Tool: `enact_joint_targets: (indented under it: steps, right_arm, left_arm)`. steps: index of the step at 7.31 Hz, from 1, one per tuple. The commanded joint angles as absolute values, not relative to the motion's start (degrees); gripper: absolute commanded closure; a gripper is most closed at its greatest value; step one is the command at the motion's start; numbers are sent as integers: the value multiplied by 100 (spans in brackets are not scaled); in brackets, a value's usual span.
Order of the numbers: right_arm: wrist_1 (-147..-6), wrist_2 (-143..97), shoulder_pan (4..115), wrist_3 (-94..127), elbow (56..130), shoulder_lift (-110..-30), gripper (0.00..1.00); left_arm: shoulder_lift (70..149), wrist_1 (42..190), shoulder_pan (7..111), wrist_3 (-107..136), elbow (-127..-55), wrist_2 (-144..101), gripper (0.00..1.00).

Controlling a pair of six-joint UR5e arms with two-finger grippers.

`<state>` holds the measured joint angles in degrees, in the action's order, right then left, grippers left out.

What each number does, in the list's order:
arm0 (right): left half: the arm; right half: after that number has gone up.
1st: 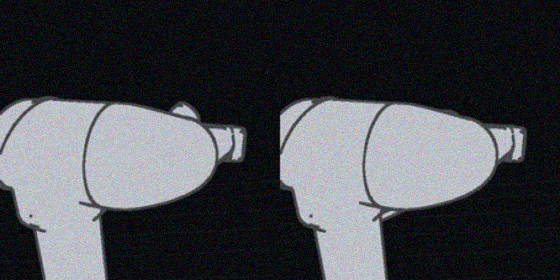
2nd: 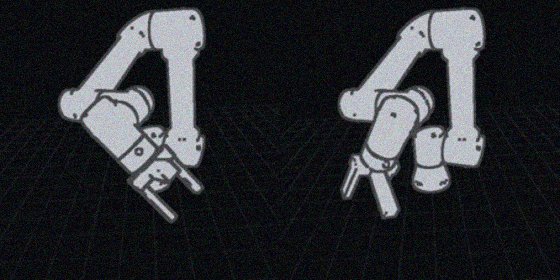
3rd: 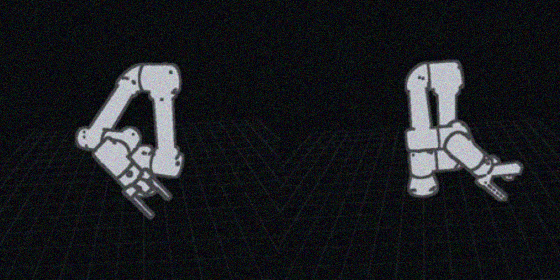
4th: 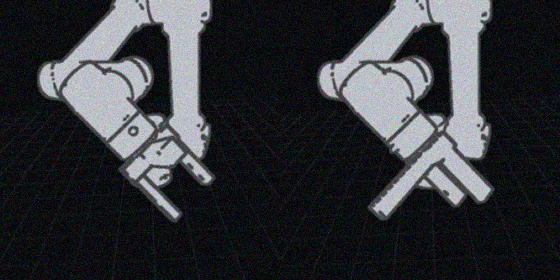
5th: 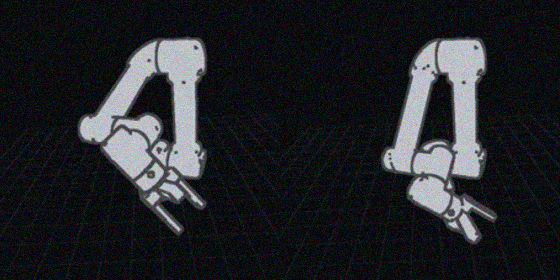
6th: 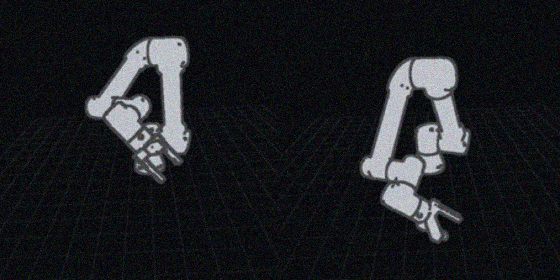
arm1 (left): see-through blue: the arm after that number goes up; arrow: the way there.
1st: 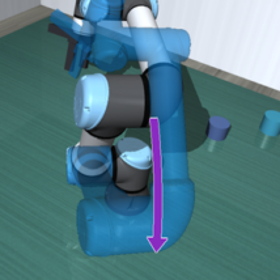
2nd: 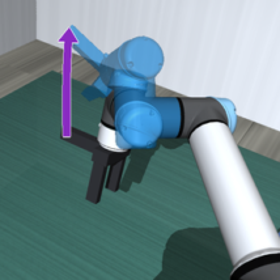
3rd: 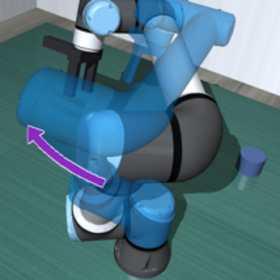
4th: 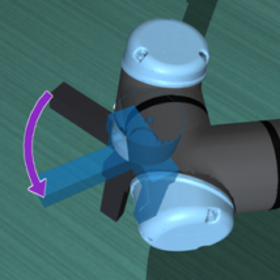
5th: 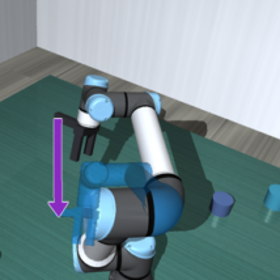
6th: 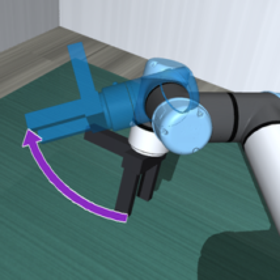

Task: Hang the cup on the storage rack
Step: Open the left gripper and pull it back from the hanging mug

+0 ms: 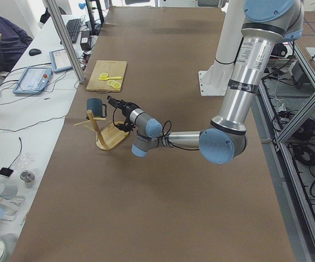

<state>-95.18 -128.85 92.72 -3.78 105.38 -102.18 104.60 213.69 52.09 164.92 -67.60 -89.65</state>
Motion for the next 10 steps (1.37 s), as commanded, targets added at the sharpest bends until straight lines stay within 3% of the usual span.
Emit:
enact_joint_targets:
  steps: [1,4,10]
  right_arm:
    - [-9519,-12885,9272,-378,10538,-10222,0]
    - [-9527,-12885,9272,-378,10538,-10230,0]
    - [-9536,-12894,9272,-246,10538,-10239,0]
  left_arm:
    - [10082,21375,5203,15817,-7424,-8974,2]
    - [10037,21410,5186,14166,-8014,-9569,2]
    - [9792,21148,5264,8703,-8121,-10834,2]
